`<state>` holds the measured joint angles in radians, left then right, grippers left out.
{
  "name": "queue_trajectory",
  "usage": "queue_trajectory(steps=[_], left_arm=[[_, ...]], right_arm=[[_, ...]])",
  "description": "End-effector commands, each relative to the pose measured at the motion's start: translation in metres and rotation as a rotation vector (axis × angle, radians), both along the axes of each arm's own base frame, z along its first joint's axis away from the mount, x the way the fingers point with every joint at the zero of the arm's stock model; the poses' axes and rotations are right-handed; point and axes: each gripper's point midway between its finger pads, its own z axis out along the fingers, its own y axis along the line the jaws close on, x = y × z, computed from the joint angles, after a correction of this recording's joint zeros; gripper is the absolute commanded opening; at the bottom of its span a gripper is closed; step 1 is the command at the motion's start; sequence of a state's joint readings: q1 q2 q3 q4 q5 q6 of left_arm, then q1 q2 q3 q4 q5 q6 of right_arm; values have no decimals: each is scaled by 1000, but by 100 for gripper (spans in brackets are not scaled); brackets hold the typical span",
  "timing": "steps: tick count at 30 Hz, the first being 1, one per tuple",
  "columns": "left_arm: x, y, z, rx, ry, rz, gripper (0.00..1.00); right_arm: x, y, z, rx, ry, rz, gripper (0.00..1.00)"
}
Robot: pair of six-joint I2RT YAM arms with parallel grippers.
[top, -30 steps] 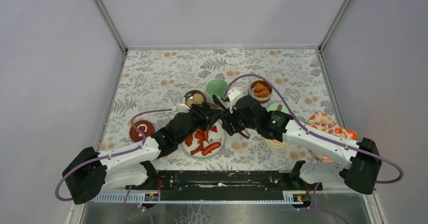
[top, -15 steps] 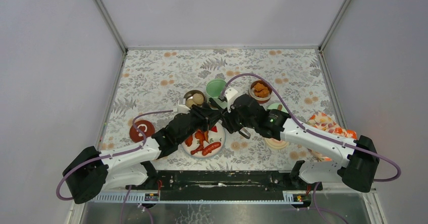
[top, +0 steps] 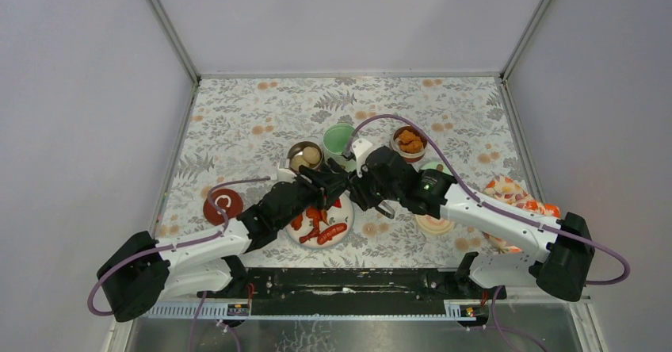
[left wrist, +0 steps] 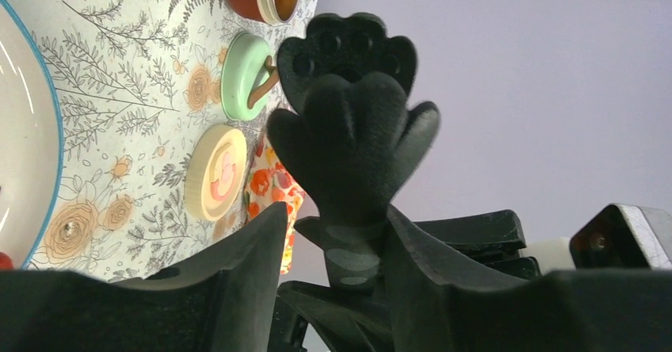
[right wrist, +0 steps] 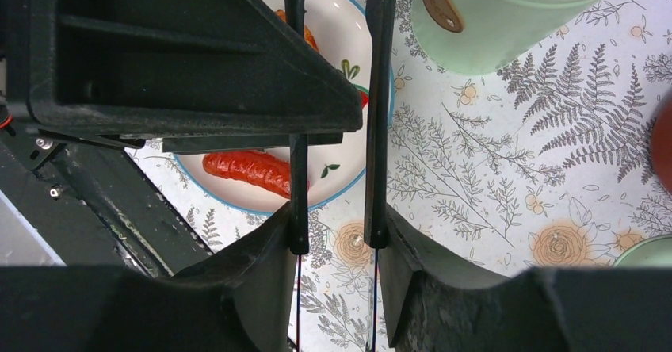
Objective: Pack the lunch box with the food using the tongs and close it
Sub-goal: Move the packing box to the center of the board.
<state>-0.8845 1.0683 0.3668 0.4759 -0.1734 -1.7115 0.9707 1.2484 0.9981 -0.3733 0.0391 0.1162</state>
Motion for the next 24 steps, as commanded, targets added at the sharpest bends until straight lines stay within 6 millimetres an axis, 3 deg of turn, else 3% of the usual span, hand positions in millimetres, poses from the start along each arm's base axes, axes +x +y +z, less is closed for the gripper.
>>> queue_trajectory(steps=[1,7,11,18,24], left_arm=[[0,4,2,-16,-7,10,58],[-3,14,-5,78,-10,13,85],[-6,40,-8,226,-20,58,98],[-12,124,2,583,-86,234,99],[-11,178,47,903,-230,306,99]], right_arm=[[4,14,27,64,-30,22,45],[3,10,17,-2,6,12,45],[0,9,10,-36,44,18,45],[-8,13,-1,-85,119,58,45],[-22,15,-13,-122,201,101,46]])
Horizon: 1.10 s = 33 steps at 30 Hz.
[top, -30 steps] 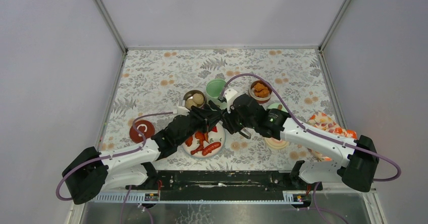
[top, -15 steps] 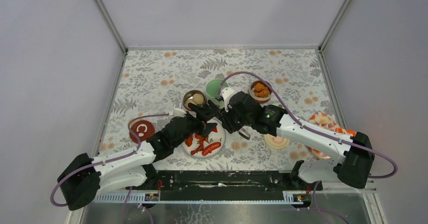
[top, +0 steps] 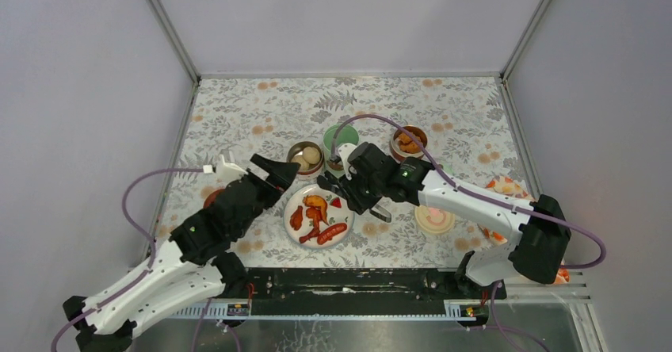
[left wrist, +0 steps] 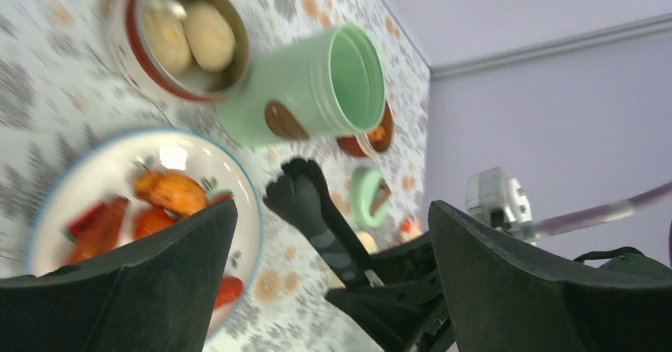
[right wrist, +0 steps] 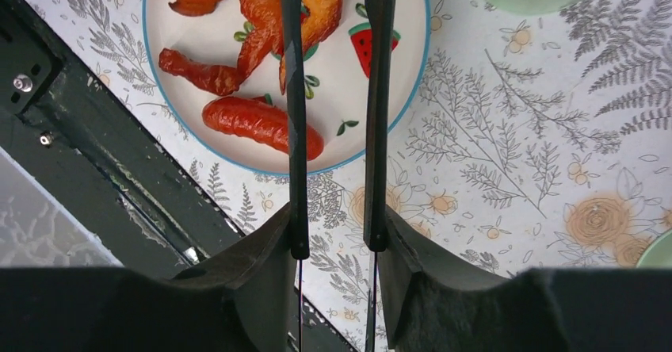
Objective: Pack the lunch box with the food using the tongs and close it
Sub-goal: Move the packing box to the center of the board, then adjust the clamp.
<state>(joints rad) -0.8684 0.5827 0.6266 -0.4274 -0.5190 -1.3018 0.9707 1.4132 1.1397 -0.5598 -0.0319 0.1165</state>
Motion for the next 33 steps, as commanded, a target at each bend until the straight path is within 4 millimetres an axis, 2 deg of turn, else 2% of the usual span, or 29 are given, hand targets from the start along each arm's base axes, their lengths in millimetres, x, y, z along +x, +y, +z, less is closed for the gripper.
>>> queue_trajectory(steps=[1,8,12,15,19,22,27,33], left_arm=[[3,62,11,423,-65,107,99],[24,85,61,826,-137,128,98],[39,95,73,970,-173,168,98],[54,107,64,988,-158,190,98],[74,130,45,888,-98,170,98],[82,143,37,847,-73,172,98],[88,153,25,838,-19,157,99],[88,152,15,816,-6,131,99]], right_arm=[[-12,10,8,14,56,50,46],[-27,6,-10,-49,142,75,46],[-34,-1,-15,-85,169,93,47],[-37,-2,-17,-109,181,103,47],[-45,4,-17,-118,179,150,48],[-52,9,-16,-132,172,211,49],[-53,10,-15,-197,149,257,50],[-47,16,-18,-208,127,241,46]])
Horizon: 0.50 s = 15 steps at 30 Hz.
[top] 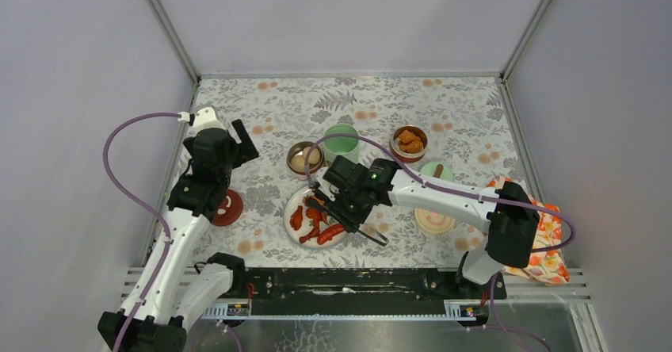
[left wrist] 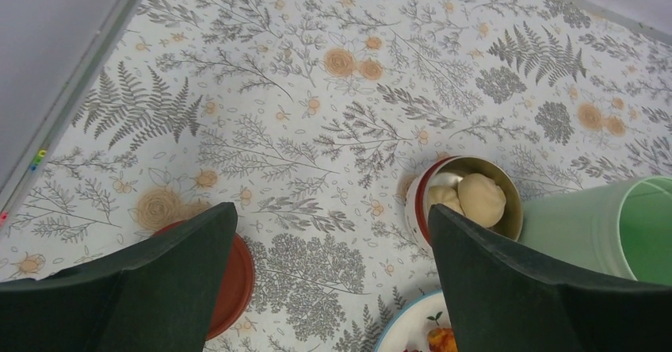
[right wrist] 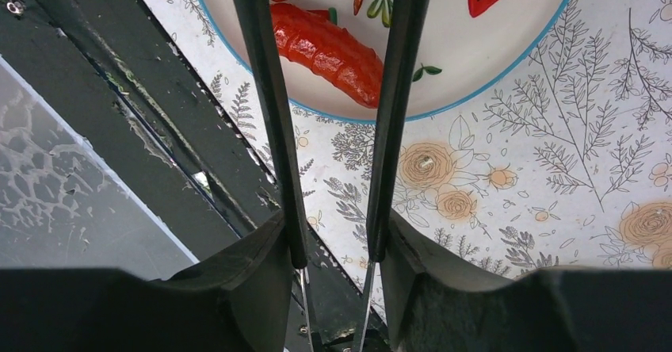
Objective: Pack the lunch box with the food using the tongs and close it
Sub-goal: Adjust the clamp.
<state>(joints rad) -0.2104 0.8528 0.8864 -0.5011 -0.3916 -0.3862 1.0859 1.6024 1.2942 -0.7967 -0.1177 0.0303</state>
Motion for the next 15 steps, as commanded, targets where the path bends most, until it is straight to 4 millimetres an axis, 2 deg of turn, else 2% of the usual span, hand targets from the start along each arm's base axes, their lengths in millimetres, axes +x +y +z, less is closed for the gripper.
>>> queue_trajectory(steps=[1,6,11,15], left_arm=[[7,-11,6,-38,-39,-65,99],[1,-49,-2,-212,-16,-201,98],[-21,-98,-15,-474,26,-367,99],[-38,-115,-20,-623,25,-412,99]], right_arm=[[7,8,8,15,-42,9,45],[14,21,13,88,-72,-29,44],[27,28,21,143,-129,-76,44],[42,31,30,191,-158,-137,43]])
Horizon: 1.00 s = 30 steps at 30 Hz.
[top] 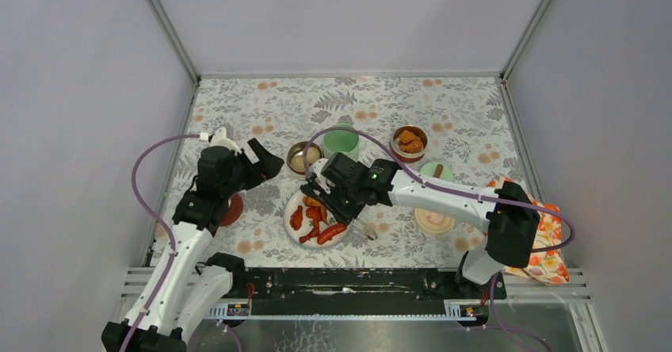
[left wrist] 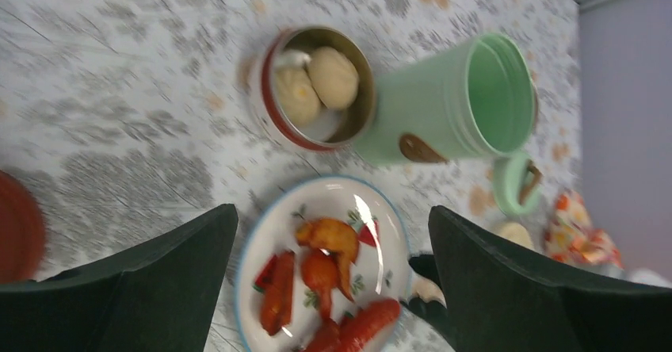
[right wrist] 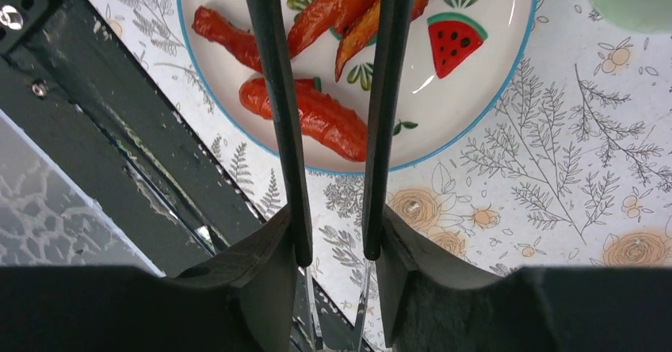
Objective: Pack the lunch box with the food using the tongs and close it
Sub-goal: Adjust the clamp.
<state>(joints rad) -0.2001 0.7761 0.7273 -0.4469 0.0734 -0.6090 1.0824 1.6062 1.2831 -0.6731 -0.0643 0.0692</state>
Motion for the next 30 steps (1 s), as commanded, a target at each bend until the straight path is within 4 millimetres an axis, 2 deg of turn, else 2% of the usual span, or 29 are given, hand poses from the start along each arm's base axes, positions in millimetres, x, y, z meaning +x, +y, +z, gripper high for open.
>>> queue_trajectory(steps=[1,6,10,15,21,26,30], left_arm=[[-16,-36,18,-262,-39,-105,99],[-32,-47,27,-411,-77,-128,99],[-41,-57,17,-534,-64,-154,99],[-44,-71,17,-652,-71,-192,99],[-46,-95,25,-700,-93,-243,99],[-46,-117,13,-720,-56,-261,99],[-44,-127,5,-744,-40,-243,97]], right_arm=[[26,11,30,125,-86,-90,43],[39,16,40,169,-102,-137,43],[44,21,46,197,-114,-154,43],[45,27,48,229,-110,-162,42],[45,34,48,257,-97,-162,42],[43,38,53,284,-89,-155,42],[41,37,55,301,-90,-151,42]])
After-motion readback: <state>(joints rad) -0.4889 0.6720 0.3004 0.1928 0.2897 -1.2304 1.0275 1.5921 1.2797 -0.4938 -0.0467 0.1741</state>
